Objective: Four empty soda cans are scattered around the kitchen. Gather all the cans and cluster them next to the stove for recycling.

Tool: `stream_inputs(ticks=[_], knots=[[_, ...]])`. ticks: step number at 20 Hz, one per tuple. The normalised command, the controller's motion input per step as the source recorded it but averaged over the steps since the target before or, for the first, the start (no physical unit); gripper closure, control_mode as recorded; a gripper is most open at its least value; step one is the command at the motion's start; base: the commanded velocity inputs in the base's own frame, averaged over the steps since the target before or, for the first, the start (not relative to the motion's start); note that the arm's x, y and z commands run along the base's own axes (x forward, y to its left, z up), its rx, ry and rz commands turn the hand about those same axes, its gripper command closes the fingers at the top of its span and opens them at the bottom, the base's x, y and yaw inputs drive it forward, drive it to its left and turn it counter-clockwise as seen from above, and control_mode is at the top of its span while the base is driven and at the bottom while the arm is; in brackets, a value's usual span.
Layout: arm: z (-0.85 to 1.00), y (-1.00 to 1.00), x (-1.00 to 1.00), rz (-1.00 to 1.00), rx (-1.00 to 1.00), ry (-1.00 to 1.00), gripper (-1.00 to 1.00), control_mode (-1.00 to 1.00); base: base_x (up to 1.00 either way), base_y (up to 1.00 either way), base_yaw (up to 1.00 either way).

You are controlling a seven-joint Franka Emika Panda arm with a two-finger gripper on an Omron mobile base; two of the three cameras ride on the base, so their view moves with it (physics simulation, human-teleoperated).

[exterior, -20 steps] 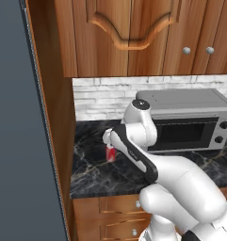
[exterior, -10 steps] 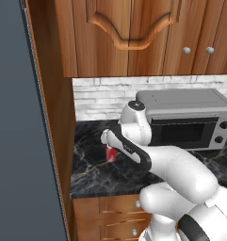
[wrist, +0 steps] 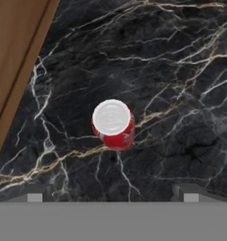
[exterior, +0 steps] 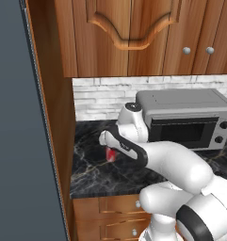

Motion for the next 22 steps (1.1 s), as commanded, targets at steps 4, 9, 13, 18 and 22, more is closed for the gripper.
stream_inputs(ticks=[4,9,13,18,22], knots=[[-0.17,0.08,0.0,0.0,0.0,0.0,-1.0,-1.0,0.0,0.0,0.0],[-0.15,0.01,0.04,0.0,0.0,0.0,-1.0,-1.0,0.0,0.0,0.0],[-0.12,0.0,0.0,0.0,0.0,0.0,-1.0,-1.0,0.0,0.0,0.0],[-0.13,0.0,0.02,0.0,0.0,0.0,-1.0,-1.0,0.0,0.0,0.0],[-0.15,0.0,0.11,0.0,0.0,0.0,-1.0,-1.0,0.0,0.0,0.0]])
